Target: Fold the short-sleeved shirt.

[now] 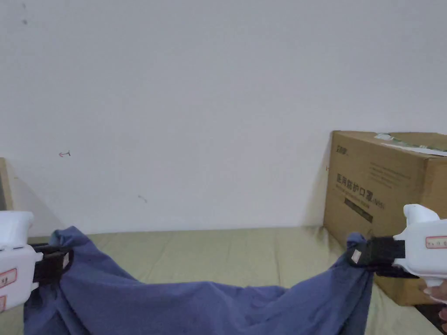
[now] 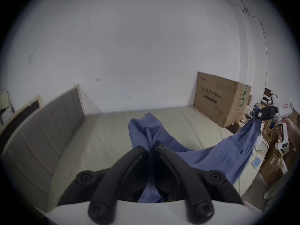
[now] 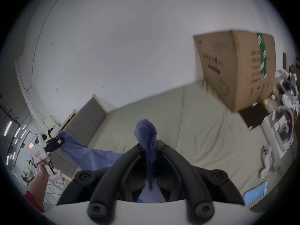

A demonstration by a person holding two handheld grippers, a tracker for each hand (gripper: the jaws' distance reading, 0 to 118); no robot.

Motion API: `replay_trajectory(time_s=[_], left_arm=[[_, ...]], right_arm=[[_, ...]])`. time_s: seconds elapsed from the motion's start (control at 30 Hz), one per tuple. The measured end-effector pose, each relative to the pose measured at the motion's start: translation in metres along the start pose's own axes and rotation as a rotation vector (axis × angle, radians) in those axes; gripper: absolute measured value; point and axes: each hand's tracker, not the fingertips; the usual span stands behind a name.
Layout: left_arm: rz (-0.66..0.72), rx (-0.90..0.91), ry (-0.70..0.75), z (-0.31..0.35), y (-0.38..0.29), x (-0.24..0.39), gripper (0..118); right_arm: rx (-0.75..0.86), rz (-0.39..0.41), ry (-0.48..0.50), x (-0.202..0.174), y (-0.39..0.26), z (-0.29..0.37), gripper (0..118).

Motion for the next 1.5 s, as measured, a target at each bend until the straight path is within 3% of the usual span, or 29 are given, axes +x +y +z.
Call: replay_trajectory(time_s=[0.2,0.37,0.53,0.67,0.83,0.93,1.03,1.17,1.23,1.4,1.5], left_arm=[[-0.004,0.068,0.031,0.004,0.066,-0.002,7],[0.112,0.108,0.027,-0.017,0.105,0.004,7],[0.125,0.128,0.03,-0.064,0.132,0.01,7],[0.114,0.179,0.047,-0.1,0.152,0.009,7],[0.107,0.172,0.044,-0.147,0.146,0.01,7],[0.09,0.124,0.067,-0.175,0.117,0.012,7],[0.078,0.038,0.052,-0.196,0.065,0.018,7],[0.18,-0.111,-0.044,-0.209,-0.043,0.028,7],[0.218,-0.247,0.006,-0.207,-0.109,0.04,7],[0.119,-0.396,-0.083,-0.162,-0.218,0.058,7],[0.267,-0.382,-0.145,-0.116,-0.251,0.037,7]], right_arm=[[0.124,0.076,-0.041,-0.018,0.07,0.025,10],[0.251,0.063,-0.097,-0.044,0.122,0.018,10],[0.385,0.093,-0.143,-0.063,0.183,-0.004,10],[0.417,0.127,-0.189,-0.065,0.21,-0.031,10],[0.416,0.141,-0.248,-0.041,0.208,-0.087,10],[0.386,0.139,-0.261,-0.019,0.178,-0.123,10],[0.305,0.077,-0.294,0.013,0.123,-0.161,10],[0.147,0.025,-0.282,0.052,0.008,-0.196,10],[0.057,0.031,-0.305,0.07,-0.061,-0.204,10],[-0.096,-0.093,-0.271,0.101,-0.195,-0.172,10],[-0.075,-0.073,-0.272,0.106,-0.239,-0.119,10]])
